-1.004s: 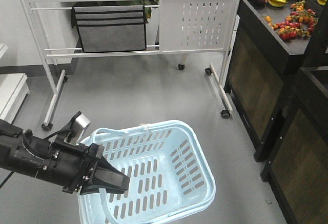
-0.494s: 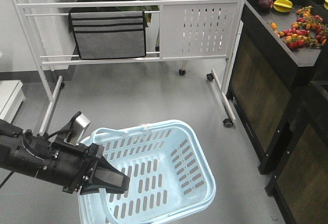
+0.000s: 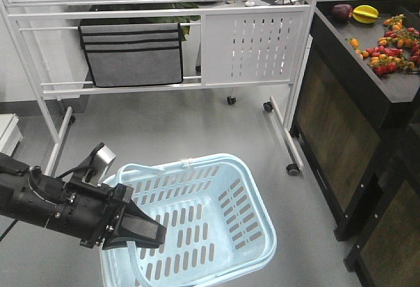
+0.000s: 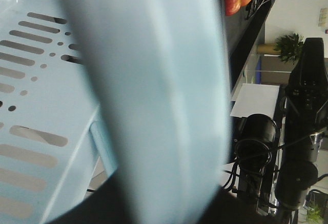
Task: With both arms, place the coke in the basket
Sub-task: 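Drive the base around toward the shelf with snacks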
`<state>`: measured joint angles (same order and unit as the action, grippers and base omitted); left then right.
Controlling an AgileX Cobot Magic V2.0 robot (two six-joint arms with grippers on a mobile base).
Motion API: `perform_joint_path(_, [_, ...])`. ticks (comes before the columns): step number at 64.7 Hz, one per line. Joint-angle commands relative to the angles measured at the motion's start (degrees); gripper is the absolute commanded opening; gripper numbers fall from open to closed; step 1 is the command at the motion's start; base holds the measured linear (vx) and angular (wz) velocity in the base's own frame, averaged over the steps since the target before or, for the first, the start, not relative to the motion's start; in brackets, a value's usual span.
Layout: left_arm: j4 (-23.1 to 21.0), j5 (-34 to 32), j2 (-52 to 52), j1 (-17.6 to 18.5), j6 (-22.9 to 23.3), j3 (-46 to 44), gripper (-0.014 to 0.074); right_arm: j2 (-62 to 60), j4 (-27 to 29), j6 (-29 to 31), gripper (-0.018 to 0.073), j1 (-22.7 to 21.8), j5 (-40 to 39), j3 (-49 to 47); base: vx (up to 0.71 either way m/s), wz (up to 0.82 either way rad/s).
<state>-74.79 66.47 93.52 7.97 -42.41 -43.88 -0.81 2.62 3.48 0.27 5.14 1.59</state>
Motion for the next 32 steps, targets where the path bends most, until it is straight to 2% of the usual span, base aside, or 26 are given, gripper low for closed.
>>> perform_joint_path(1, [-4.5, 4.0, -2.5, 0.2, -0.6, -1.1, -0.0006, -0.8, -0.4, 0.3, -0.0010, -0.3, -4.3, 0.6, 0.19, 0.00])
perform_joint_path(32, [-4.5, 4.0, -2.5, 0.2, -0.6, -1.1, -0.0006, -0.8, -0.4, 0.3, -0.0010, -0.3, -4.3, 0.6, 0.19, 0.02])
